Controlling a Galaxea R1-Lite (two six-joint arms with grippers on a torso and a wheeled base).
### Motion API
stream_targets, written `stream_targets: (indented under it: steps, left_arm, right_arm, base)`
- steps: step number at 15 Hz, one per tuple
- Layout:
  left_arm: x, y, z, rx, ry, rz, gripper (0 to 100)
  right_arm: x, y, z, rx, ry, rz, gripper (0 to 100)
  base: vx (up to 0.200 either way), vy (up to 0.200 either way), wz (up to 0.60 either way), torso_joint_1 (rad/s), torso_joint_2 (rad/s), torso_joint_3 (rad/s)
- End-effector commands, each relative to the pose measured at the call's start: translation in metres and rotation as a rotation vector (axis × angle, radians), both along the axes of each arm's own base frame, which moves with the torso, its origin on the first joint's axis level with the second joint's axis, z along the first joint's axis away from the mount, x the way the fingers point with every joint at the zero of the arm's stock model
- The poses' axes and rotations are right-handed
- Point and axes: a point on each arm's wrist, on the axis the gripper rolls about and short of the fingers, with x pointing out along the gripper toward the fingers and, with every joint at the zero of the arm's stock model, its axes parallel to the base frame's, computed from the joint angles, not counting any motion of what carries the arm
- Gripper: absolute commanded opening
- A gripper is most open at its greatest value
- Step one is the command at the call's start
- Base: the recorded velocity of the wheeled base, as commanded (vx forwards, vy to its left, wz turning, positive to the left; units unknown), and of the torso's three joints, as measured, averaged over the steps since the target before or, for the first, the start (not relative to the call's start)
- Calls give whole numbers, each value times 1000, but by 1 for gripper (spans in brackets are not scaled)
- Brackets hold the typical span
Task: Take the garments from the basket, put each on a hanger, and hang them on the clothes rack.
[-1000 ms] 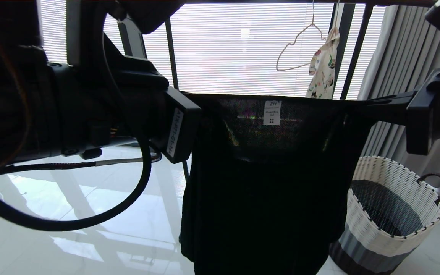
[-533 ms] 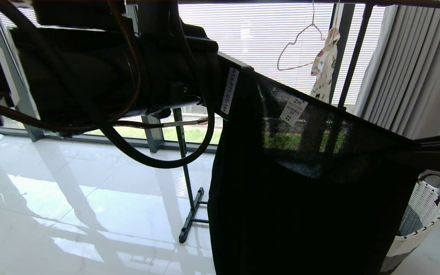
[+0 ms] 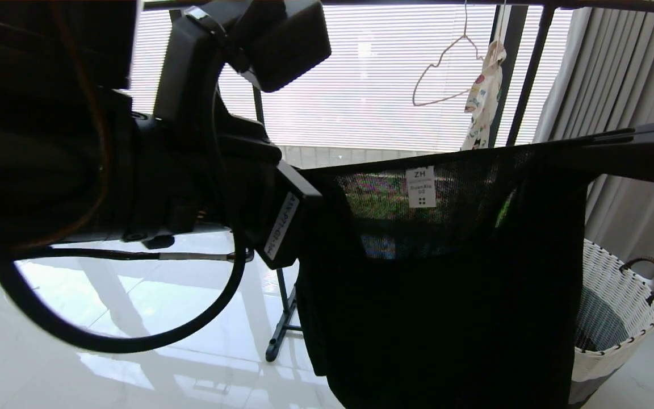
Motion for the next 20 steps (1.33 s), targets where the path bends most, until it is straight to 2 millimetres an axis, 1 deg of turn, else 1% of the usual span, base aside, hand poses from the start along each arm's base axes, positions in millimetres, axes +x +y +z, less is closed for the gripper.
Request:
stream_targets:
  steps: [1, 2, 3, 4, 6, 7, 11, 12, 13, 14, 15, 16, 20]
  left_arm:
    - [-26, 20, 15, -44, 6, -45, 0]
    - [-44, 26, 14, -21, 66, -109, 0]
    - [-50, 27, 13, -15, 86, -129, 0]
    - [-59, 23, 11, -17, 120, -163, 0]
    - [-62, 18, 8, -12, 134, -183, 0]
    - [-62, 14, 3, 4, 146, -190, 0]
    - [-61, 16, -1, 22, 145, -182, 0]
    - [-54, 19, -1, 29, 139, -152, 0]
    - [-42, 23, -1, 31, 119, -102, 0]
    - [-22, 21, 0, -1, 53, -49, 0]
    - [-6, 17, 2, -58, -9, -11, 0]
    - [4, 10, 3, -96, -52, 11, 0]
    - [4, 8, -4, -83, -44, 27, 0]
  right_arm:
    - [19, 17, 3, -9, 9, -6, 0]
    - [25, 23, 9, 3, -1, 0, 0]
    - [27, 25, 11, 8, -3, 8, 0]
    - [30, 30, 14, 14, -6, 21, 0]
    - [31, 33, 14, 13, -5, 33, 0]
    - [30, 36, 13, 9, -2, 43, 0]
    - [27, 32, 14, 6, 2, 41, 0]
    - [23, 28, 15, 3, 5, 40, 0]
    - [18, 23, 15, -8, 16, 38, 0]
    - [10, 15, 16, -21, 29, 38, 0]
    - [6, 10, 16, -31, 40, 39, 0]
    - [3, 7, 15, -42, 51, 42, 0]
    - [4, 10, 12, -52, 58, 43, 0]
  base:
    - [0, 0, 0, 0, 0, 0]
    - [0, 0, 0, 0, 0, 0]
    - [0, 0, 0, 0, 0, 0]
    - [0, 0, 0, 0, 0, 0]
    - [0, 0, 0, 0, 0, 0]
    - [0, 0, 0, 0, 0, 0]
    - [0, 0, 0, 0, 0, 0]
    - [0, 0, 0, 0, 0, 0]
    - [0, 0, 0, 0, 0, 0]
    - [0, 0, 0, 0, 0, 0]
    - [0, 0, 0, 0, 0, 0]
    - [0, 0, 0, 0, 0, 0]
    - [0, 0, 0, 0, 0, 0]
